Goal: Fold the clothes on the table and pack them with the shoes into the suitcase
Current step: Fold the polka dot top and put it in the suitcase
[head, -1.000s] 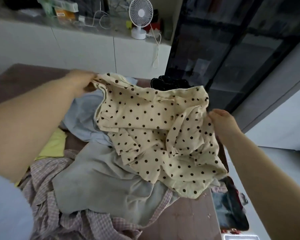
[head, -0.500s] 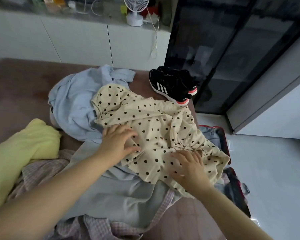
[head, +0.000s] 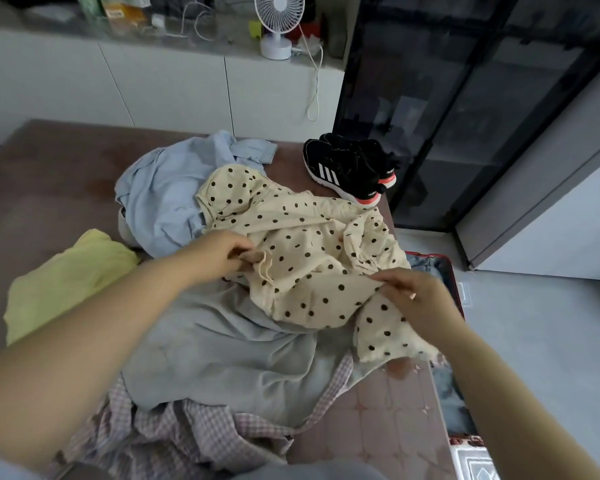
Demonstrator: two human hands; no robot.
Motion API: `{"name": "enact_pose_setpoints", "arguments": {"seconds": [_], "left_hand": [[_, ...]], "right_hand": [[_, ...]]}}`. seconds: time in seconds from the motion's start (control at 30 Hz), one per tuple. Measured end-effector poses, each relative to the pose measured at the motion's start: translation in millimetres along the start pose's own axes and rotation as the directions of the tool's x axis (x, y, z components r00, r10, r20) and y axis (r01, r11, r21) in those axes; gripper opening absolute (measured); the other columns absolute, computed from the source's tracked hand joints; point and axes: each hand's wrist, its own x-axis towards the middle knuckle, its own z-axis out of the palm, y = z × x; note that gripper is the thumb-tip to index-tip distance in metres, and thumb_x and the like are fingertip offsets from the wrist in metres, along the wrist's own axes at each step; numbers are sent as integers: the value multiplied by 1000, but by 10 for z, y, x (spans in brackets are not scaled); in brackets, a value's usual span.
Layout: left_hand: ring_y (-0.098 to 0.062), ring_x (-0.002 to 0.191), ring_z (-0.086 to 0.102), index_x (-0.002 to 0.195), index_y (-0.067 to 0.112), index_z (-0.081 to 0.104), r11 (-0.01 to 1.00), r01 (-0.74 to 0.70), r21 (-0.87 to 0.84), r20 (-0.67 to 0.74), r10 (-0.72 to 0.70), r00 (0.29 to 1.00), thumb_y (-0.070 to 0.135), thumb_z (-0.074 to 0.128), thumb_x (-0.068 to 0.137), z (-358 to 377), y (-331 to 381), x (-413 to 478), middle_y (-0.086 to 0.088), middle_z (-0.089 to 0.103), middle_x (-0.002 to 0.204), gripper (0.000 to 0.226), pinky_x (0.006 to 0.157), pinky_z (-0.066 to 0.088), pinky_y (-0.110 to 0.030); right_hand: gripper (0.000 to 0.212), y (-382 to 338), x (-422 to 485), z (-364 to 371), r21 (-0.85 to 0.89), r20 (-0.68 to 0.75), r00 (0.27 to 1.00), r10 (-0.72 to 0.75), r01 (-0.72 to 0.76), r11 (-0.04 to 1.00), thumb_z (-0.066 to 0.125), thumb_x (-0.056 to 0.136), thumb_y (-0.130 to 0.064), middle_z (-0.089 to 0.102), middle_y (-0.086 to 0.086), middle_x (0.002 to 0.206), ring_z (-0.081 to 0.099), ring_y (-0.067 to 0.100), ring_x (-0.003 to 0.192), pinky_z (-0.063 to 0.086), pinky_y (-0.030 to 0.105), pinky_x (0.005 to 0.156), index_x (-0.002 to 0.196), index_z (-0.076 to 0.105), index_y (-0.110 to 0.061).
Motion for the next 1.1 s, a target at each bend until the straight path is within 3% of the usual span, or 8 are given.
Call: {"name": "enact_pose_setpoints", "arguments": {"seconds": [0.23,0.43,0.6,0.73,0.87,0.97,1.03,1.1], "left_hand": [[12,74,59,77,36,66,979,-42,-199,161,75,984,5,69,80,-938,198,-615,26,68,80,31,67,42,-4],[-10,80,55,84,33,59,970,-68,235,403,-33,914,14,57,82,-252,95,-859,8,61,86,18,71,41,-21],[-12,112,52,132,43,44,910,-37,413,471,-179,864,21,48,91,290,26,-1013,12,54,128,46,89,39,-20],[-4,110,45,136,41,34,973,79,217,532,-185,826,30,70,80,82,-90,-976,15,44,124,67,86,37,-11],[-11,107,55,125,30,50,964,205,-168,134,-184,974,33,66,82,-136,-330,-588,5,54,120,47,90,45,-23],[-20,102,56,125,11,51,914,286,-288,-162,-341,926,23,63,86,-126,-498,-232,-7,56,119,43,91,41,-29],[-24,108,55,126,7,50,878,352,-324,-234,-435,870,22,62,87,-98,-617,-29,-9,57,122,44,97,41,-34],[-26,115,53,129,7,46,847,393,-358,-261,-495,829,27,62,86,-93,-712,137,-9,56,126,50,102,39,-41]], "right_hand": [[26,-175,-85,-370,384,82,993,81,-107,917,52,92,-6,73,-10,89,66,6,85,51,18,80,92,72,-24],[28,55,-205,170,-215,466,864,191,-98,972,59,89,-18,70,-2,88,54,11,70,42,18,66,85,66,-44],[17,32,-288,346,-315,497,839,222,-64,947,61,87,-24,67,-11,82,57,7,68,44,12,58,98,70,-31],[21,41,-110,347,-264,252,964,83,-14,964,61,87,-35,61,-13,101,57,5,92,47,23,81,103,68,-24],[40,84,187,468,-355,78,996,38,-8,935,59,87,-36,53,-3,130,46,21,123,38,37,103,124,56,-21],[53,234,306,574,-678,157,969,191,-34,734,53,88,-44,41,0,141,33,24,133,22,40,112,137,39,-26],[40,340,363,538,-749,132,976,174,-17,663,50,90,-34,50,2,130,43,25,123,30,39,106,129,50,-25],[16,368,402,388,-568,-4,990,141,-118,814,50,87,-19,60,7,94,57,28,87,45,33,73,95,64,-14]]}}
